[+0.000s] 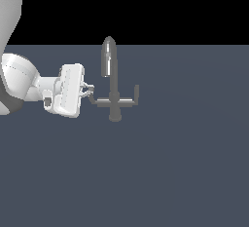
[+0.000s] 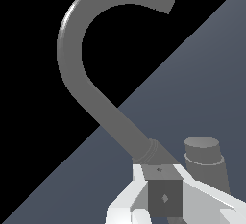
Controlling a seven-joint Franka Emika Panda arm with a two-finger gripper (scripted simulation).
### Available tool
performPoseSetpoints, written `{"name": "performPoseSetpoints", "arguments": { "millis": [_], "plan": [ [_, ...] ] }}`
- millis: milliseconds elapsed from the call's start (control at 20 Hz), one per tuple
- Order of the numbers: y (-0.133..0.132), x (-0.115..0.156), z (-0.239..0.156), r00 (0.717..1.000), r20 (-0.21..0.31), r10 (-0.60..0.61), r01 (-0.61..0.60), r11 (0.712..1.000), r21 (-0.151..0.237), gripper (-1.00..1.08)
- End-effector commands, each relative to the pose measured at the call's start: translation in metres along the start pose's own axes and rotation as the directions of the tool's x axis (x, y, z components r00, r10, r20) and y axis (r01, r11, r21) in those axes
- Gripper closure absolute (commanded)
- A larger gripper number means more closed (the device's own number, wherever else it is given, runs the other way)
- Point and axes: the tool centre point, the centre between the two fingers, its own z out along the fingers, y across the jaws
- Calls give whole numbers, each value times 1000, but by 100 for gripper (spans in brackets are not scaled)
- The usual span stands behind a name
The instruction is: Turn on the faucet by rotating a designated handle.
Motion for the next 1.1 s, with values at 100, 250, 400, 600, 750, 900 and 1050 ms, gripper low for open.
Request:
{"name": "performPoseSetpoints", "arguments": {
  "millis": [100,250,400,600,750,900,1050],
  "plan": [
    [15,8,0,1000,-8,-7,7,1000,0,108],
    [23,12,-1,1000,-8,-7,7,1000,0,108],
    [31,17,-1,1000,-9,-6,6,1000,0,108],
    [29,15,0,1000,-7,12,-12,1000,-3,108],
    [48,9,0,1000,-8,6,-6,1000,-2,108],
    [68,3,0,1000,-9,-1,1,1000,-1,108],
    [82,-1,0,1000,-10,-5,5,1000,0,108]
  ]
}}
